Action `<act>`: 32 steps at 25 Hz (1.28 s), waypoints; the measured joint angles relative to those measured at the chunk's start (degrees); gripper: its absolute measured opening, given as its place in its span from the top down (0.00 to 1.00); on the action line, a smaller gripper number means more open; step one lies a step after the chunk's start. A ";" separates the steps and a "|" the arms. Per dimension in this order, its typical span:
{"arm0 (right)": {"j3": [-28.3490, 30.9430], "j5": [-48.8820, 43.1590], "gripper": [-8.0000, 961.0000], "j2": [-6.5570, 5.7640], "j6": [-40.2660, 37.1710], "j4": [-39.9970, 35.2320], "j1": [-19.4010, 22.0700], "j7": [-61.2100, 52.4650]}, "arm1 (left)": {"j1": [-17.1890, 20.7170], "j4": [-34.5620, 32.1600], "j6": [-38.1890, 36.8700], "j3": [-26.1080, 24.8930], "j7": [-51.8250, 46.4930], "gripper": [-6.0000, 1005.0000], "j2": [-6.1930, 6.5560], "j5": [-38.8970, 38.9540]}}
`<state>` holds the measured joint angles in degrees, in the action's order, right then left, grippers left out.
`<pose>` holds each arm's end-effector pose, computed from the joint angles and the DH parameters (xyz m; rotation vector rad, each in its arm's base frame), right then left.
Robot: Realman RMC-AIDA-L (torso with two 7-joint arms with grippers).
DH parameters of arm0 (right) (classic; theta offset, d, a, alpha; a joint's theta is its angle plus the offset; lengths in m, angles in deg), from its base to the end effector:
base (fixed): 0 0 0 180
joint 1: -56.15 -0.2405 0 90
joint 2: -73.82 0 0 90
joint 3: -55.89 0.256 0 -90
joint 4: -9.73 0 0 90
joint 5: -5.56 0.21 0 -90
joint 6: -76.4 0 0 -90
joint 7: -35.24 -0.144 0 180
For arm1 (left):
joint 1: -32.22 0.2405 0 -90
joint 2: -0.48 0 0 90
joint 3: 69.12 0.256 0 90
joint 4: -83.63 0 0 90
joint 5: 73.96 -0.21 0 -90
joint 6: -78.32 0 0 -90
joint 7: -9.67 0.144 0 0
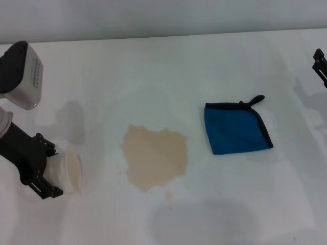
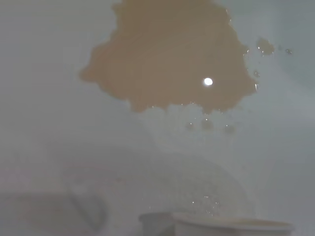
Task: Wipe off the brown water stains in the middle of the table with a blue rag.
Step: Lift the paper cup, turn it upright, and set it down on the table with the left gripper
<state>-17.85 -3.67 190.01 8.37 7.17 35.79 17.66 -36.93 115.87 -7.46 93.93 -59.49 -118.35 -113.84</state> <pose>0.3903 0.2981 0.0314 -1.5227 0.6203 0.5905 -0.2447 0.3750 -0.0043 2.9724 0.2215 -0.6719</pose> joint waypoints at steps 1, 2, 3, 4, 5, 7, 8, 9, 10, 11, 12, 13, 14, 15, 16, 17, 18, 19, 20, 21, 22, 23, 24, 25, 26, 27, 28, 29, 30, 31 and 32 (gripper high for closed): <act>0.00 0.00 0.12 0.00 0.00 0.03 0.01 -0.22 | 0.04 0.00 0.00 -0.01 0.00 0.12 0.00 0.07; 0.00 0.01 0.12 0.00 0.00 0.07 0.01 -0.53 | 0.10 0.00 0.00 -0.01 -0.01 0.12 0.00 0.13; 0.00 0.02 0.12 0.00 0.00 0.11 0.03 -0.94 | 0.15 0.00 0.00 -0.01 -0.01 0.13 0.00 0.16; 0.00 0.04 0.12 0.00 0.00 0.13 0.06 -1.46 | 0.24 0.01 0.01 -0.02 -0.01 0.13 0.00 0.18; 0.00 0.05 0.12 0.00 0.00 0.13 0.08 -1.95 | 0.33 0.01 0.02 -0.02 -0.01 0.13 0.00 0.19; 0.05 0.07 0.12 0.00 0.00 0.17 0.13 -2.65 | 0.51 0.02 0.18 -0.01 0.02 0.13 0.00 0.27; 0.06 0.07 0.12 0.00 0.00 0.19 0.14 -2.82 | 0.60 0.02 0.33 -0.01 0.07 0.13 0.00 0.34; 0.07 0.08 0.12 0.00 0.00 0.21 0.14 -2.86 | 0.70 0.02 0.50 -0.02 0.16 0.13 -0.01 0.48; 0.07 0.09 0.12 0.00 0.00 0.21 0.14 -2.88 | 0.84 0.02 0.64 -0.02 0.19 0.13 -0.04 0.82; 0.09 0.09 0.12 0.00 0.00 0.22 0.14 -2.88 | 0.95 0.02 0.69 -0.02 0.21 0.14 -0.06 1.10; 0.09 0.10 0.12 0.00 0.00 0.23 0.15 -2.89 | 1.10 0.02 0.71 -0.01 0.26 0.14 -0.07 1.72; 0.09 0.10 0.12 0.00 0.00 0.23 0.15 -2.90 | 1.19 0.02 0.71 -0.02 0.28 0.15 -0.07 2.07; 0.09 0.10 0.12 0.00 0.00 0.24 0.16 -2.90 | 1.25 0.02 0.71 -0.01 0.27 0.16 -0.06 2.44; 0.09 0.09 0.12 0.00 0.00 0.25 0.18 -2.91 | 1.29 0.02 0.71 -0.01 0.23 0.16 -0.04 2.64; 0.09 0.10 0.12 0.00 0.00 0.26 0.21 -2.92 | 1.33 0.11 0.70 -0.01 0.12 0.17 -0.02 2.82; 0.09 0.10 0.12 0.00 0.00 0.26 0.21 -2.92 | 1.33 0.11 0.70 -0.01 0.12 0.18 -0.02 2.82; 0.09 0.10 0.12 0.00 0.00 0.27 0.21 -2.92 | 1.33 0.26 0.71 -0.01 0.11 0.18 -0.01 3.16; 0.09 0.10 0.12 0.00 0.00 0.27 0.22 -2.93 | 1.33 0.34 0.71 -0.01 0.10 0.19 -0.01 3.38; 0.09 0.10 0.12 0.00 0.00 0.27 0.23 -2.93 | 1.36 0.57 0.69 -0.01 0.10 0.19 0.01 4.19; 0.09 0.10 0.12 0.00 0.00 0.27 0.23 -2.93 | 1.43 0.79 0.58 -0.01 0.09 0.20 0.05 5.13; 0.09 0.09 0.12 -0.01 0.00 0.27 0.23 -2.94 | 1.57 1.48 0.36 -0.01 0.08 0.21 0.15 6.96; 0.09 0.09 0.12 -0.04 0.00 0.27 0.24 -2.95 | 1.61 1.86 0.28 -0.01 0.08 0.21 0.20 7.78; 0.09 0.09 0.12 -0.06 0.00 0.27 0.24 -2.95 | 1.65 2.65 0.16 -0.01 0.08 0.22 0.21 9.06; 0.09 0.09 0.12 -0.07 0.00 0.27 0.24 -2.95 | 1.69 3.45 0.11 -0.01 0.11 0.23 0.24 10.31; 0.09 0.09 0.12 -0.07 0.00 0.27 0.24 -2.96 | 1.74 4.32 0.09 -0.01 0.17 0.24 0.24 11.64; 0.09 0.09 0.12 -0.08 0.00 0.27 0.23 -2.97 | 1.84 5.25 0.07 -0.01 0.25 0.25 0.24 13.32; 0.09 0.09 0.12 -0.09 0.00 0.27 0.24 -2.97 | 1.96 5.92 0.05 -0.01 0.29 0.26 0.22 14.80; 0.09 0.09 0.12 -0.12 0.00 0.27 0.24 -2.97 | 2.22 6.48 0.04 -0.01 0.34 0.27 0.22 16.66; 0.09 0.09 0.12 -0.14 0.00 0.27 0.23 -2.98 | 2.55 7.05 0.03 -0.01 0.40 0.28 0.22 18.59; 0.09 0.09 0.12 -0.17 0.00 0.27 0.23 -2.98 | 2.89 7.57 0.02 -0.01 0.48 0.28 0.21 20.19; 0.09 0.09 0.12 -0.17 0.00 0.27 0.23 -2.98 | 3.52 8.43 0.01 -0.01 0.75 0.28 0.20 23.19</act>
<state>-17.76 -3.58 189.84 8.37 7.44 36.02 14.67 -33.42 124.30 -7.45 93.92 -58.74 -118.14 -90.65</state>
